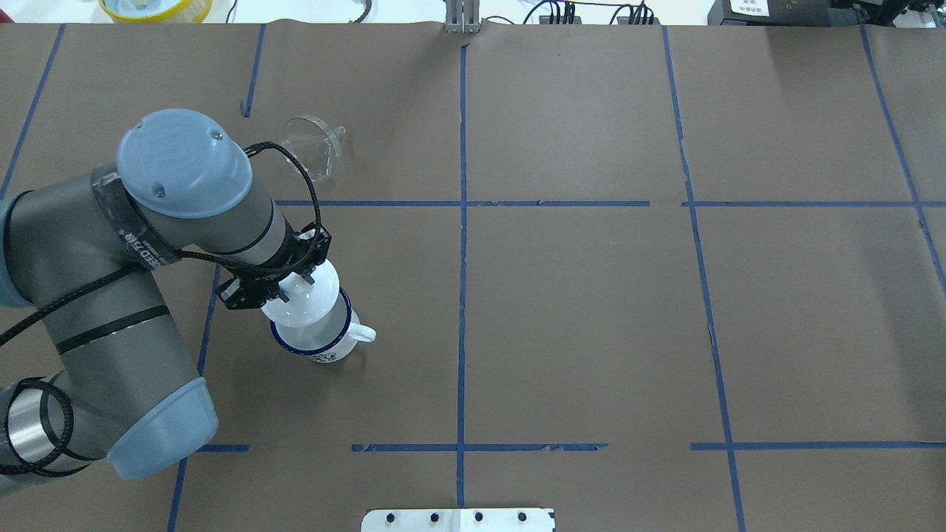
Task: Remove funnel from cup
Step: 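Lift the white lid and carry it over the mug with the left gripper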
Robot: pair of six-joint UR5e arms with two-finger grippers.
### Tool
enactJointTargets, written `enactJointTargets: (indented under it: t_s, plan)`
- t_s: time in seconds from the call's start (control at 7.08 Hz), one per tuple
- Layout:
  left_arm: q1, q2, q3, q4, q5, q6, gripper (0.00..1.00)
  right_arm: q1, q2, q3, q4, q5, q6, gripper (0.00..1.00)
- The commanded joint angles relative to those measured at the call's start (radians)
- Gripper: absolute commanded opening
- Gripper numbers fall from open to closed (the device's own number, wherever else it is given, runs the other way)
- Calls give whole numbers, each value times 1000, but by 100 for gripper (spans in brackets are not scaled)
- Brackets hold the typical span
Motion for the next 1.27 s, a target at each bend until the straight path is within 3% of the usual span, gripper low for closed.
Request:
enactJointTargets:
  t_s: [0.0,1.13]
  plan:
    - [8,0,2,-2,-9,-6,0,0,0,0,0,0,0,100]
    - [33,5,14,-5,-38,3,0,0,0,0,0,0,0,100]
